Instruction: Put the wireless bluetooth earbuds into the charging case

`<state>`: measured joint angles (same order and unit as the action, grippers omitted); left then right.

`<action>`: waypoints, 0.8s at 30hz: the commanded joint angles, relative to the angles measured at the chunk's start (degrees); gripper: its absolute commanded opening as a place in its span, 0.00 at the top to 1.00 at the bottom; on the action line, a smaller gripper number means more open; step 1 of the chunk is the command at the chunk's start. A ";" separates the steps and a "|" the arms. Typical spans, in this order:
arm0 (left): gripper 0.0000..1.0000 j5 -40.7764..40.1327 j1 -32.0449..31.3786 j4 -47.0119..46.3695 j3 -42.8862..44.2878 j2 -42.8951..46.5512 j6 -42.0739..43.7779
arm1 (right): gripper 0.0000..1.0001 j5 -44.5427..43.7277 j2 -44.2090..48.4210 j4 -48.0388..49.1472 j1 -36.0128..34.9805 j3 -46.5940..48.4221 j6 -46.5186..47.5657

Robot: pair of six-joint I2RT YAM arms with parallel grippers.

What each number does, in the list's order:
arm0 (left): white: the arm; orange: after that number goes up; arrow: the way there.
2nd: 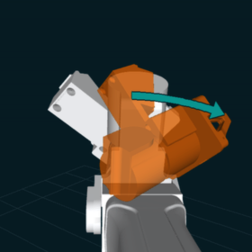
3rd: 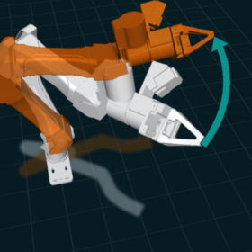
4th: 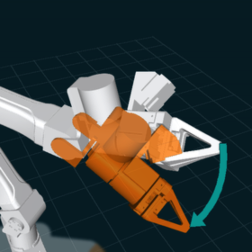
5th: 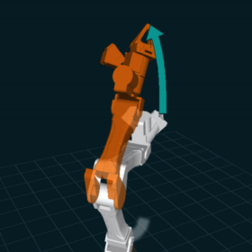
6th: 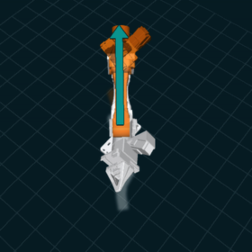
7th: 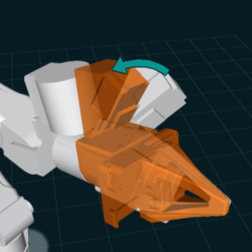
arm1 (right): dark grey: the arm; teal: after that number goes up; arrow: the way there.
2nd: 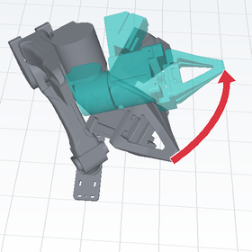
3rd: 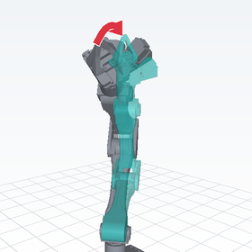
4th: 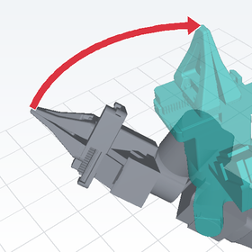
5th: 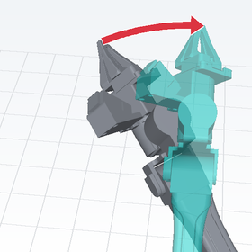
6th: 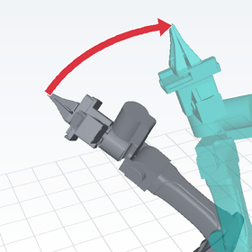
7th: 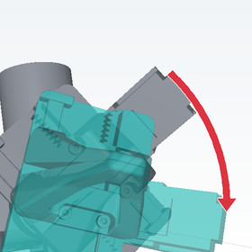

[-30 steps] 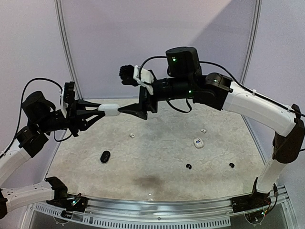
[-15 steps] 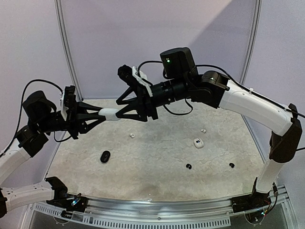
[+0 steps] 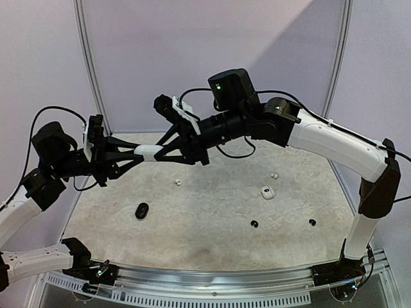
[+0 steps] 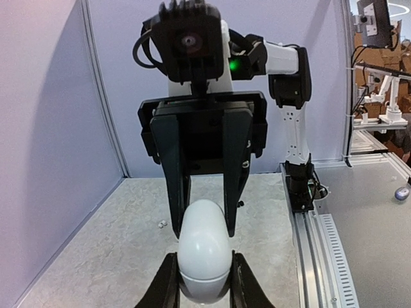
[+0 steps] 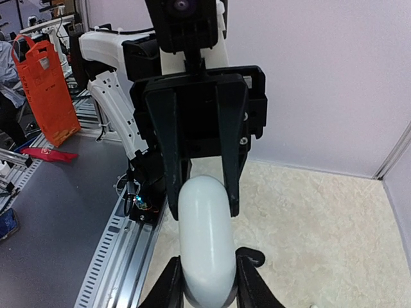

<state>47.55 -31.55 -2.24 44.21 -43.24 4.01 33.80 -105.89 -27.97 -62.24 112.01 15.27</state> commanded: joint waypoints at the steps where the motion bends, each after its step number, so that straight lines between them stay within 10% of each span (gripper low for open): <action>1: 1.00 0.11 -0.88 -0.56 1.32 -0.26 -0.55 | 0.81 -0.46 -2.20 -3.25 -0.11 3.70 0.82; 5: 0.99 -0.11 -0.88 -1.09 0.65 -0.18 -2.39 | 0.98 -0.51 -1.97 -3.63 -0.09 4.47 1.67; 7: 0.58 -0.40 -0.88 -1.95 -0.29 -0.01 -3.77 | 1.00 -0.92 -1.09 -3.10 -0.14 4.45 1.83; 9: 0.40 -0.10 -0.88 -1.60 -1.27 0.09 -3.83 | 1.00 -1.69 -0.08 -3.15 -0.12 4.44 2.33; 24: 0.66 -1.28 -2.79 -0.23 -1.29 -0.79 -3.20 | 1.00 -6.05 2.34 -3.42 -2.37 4.72 7.23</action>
<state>46.09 -33.28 -2.68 43.09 -43.68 0.84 28.84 -106.13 -32.08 -64.49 115.22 21.56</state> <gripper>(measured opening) 0.324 0.224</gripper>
